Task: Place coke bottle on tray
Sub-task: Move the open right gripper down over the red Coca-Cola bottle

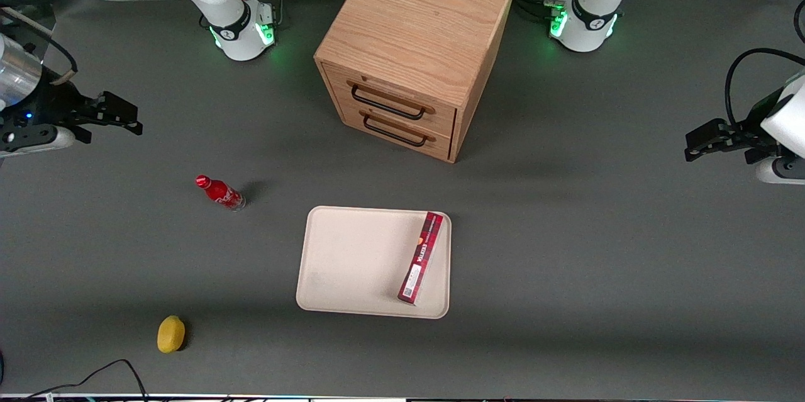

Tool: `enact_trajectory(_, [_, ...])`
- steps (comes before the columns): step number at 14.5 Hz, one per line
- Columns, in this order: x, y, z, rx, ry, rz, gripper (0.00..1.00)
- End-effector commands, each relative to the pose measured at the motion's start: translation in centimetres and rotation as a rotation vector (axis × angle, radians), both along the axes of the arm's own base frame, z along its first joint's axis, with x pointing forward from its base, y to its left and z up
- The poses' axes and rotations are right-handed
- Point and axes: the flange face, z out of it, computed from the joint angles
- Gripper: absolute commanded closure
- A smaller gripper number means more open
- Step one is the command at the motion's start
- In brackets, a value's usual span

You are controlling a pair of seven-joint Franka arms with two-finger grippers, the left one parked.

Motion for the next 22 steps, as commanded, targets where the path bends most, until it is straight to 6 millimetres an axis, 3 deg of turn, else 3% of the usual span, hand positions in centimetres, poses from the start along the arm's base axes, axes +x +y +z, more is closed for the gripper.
enact_trajectory(1, [0.6,0.6,0.5,-0.008,0.011,-0.019,0.00])
enact_trajectory(3, [0.7,0.7,1.1,-0.008,-0.001,-0.017,0.00])
enact_trajectory(5, [1.1,0.7,0.4,-0.006,0.013,-0.019,0.00])
enact_trajectory(8, [1.7,1.0,-2.2,-0.008,0.061,0.000,0.00])
enact_trajectory(11, [2.3,1.3,-8.2,-0.001,0.048,-0.001,0.00])
enact_trajectory(14, [1.1,1.6,-13.8,-0.003,0.017,0.003,0.00])
enact_trajectory(18, [-2.6,1.3,-20.3,-0.010,-0.043,0.001,0.00])
enact_trajectory(22, [-3.7,1.2,-24.5,-0.012,-0.095,0.008,0.00])
